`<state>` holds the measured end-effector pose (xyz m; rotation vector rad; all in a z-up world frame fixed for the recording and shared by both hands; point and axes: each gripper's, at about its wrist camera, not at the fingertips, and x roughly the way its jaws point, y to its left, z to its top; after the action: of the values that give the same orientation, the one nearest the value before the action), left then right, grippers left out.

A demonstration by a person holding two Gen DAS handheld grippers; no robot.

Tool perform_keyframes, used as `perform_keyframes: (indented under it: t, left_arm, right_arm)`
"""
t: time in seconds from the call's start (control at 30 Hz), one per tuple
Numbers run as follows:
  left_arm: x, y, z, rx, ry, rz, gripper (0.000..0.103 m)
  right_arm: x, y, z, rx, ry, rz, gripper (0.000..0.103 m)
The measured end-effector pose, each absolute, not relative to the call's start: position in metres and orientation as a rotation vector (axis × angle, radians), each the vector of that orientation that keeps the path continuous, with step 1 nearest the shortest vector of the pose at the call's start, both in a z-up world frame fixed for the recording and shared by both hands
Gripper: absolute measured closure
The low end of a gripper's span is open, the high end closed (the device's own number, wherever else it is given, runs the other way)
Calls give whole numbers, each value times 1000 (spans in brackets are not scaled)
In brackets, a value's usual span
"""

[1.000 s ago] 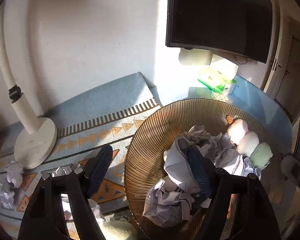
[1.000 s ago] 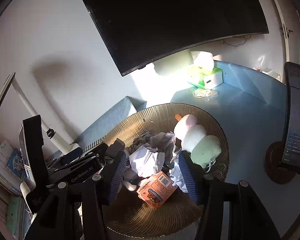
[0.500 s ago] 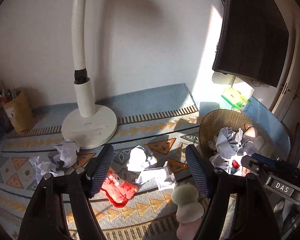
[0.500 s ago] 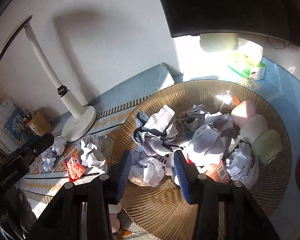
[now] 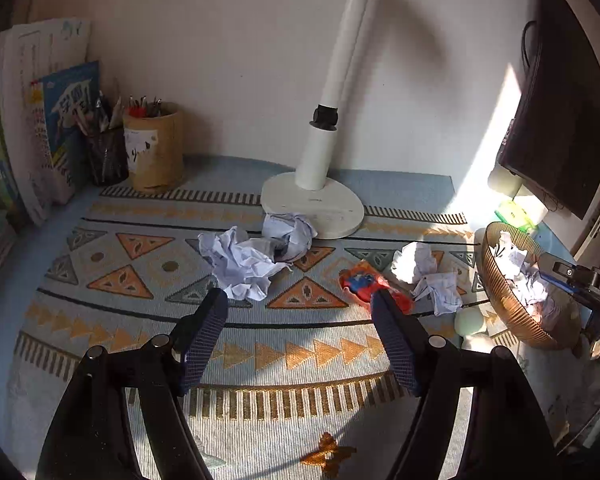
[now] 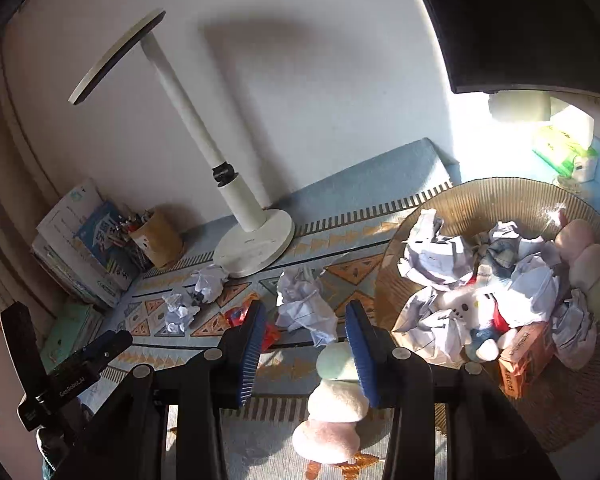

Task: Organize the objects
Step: 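Swing both open tools back over the rug toward the crumpled papers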

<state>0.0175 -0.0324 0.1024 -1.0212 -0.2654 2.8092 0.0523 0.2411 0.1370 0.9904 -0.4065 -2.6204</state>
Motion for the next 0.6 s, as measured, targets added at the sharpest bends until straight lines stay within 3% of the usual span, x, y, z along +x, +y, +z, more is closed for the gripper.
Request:
perform_keyframes:
  t: [0.17, 0.3, 0.6]
  left_arm:
    - [28, -57, 73, -1062, -378, 2786, 31]
    - [32, -58, 48, -1062, -390, 2831, 31]
    - [30, -70, 45, -1069, -494, 2792, 30]
  right_arm:
    - [53, 155, 92, 1090, -233, -2544, 62]
    - [47, 140, 49, 1172, -231, -2546, 62]
    - [44, 133, 51, 1188, -130, -2612, 62]
